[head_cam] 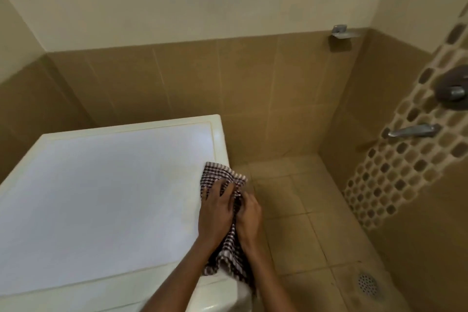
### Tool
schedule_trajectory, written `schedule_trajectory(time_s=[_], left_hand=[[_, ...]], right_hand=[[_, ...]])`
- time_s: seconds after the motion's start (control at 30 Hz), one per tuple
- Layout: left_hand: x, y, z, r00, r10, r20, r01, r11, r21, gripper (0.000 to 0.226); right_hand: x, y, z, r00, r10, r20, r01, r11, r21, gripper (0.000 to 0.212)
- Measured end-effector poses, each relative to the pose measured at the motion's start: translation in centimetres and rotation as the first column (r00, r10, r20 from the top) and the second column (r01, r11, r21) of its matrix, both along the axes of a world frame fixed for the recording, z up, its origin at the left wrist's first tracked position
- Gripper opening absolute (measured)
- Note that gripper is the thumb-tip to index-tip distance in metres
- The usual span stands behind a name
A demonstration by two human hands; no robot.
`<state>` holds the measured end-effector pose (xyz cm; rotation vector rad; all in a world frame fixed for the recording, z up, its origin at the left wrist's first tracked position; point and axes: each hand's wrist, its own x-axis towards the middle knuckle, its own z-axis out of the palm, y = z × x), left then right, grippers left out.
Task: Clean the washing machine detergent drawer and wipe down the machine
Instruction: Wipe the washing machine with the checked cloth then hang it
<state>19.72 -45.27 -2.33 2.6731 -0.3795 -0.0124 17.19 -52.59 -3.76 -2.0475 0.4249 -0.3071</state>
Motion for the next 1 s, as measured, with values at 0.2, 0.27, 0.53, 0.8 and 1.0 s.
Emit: schedule_trajectory(time_s=[0.2, 0.27, 0.53, 0.8, 1.0], left_hand=[[3.1, -5.2, 0.8, 0.997, -0.077, -0.017, 0.075, 0.989, -0.130, 0.032], [3.7, -7.1, 1.3, 0.996, -0.051, -0.073, 0.027, 0.953, -0.303, 0.028], [6.0, -13.1, 12.8, 0.971, -0.102, -0.218, -0.083, 0.710, -0.700, 0.047], [7.8, -16.3, 28.1, 0.955, -0.281, -0.093, 0.138, 0.702, -0.698, 0.037], [8.1, -16.0, 35.5, 0.932, -0.359, -0.050, 0.203, 0.631, -0.749, 0.024]], right_hand=[[1.8, -5.9, 0.9, 0.999, -0.050, 0.020, 0.047, 0.992, 0.119, 0.036], [2.5, -8.0, 2.5, 0.998, -0.035, 0.061, 0.028, 0.992, 0.120, 0.032], [4.5, -16.6, 12.6, 0.959, 0.001, 0.284, -0.078, 0.963, 0.259, 0.036], [2.6, -22.3, 22.2, 0.964, 0.189, -0.185, 0.036, 0.599, 0.800, 0.065], [0.9, -21.3, 27.8, 0.975, 0.152, 0.160, -0.202, 0.327, 0.923, 0.061]])
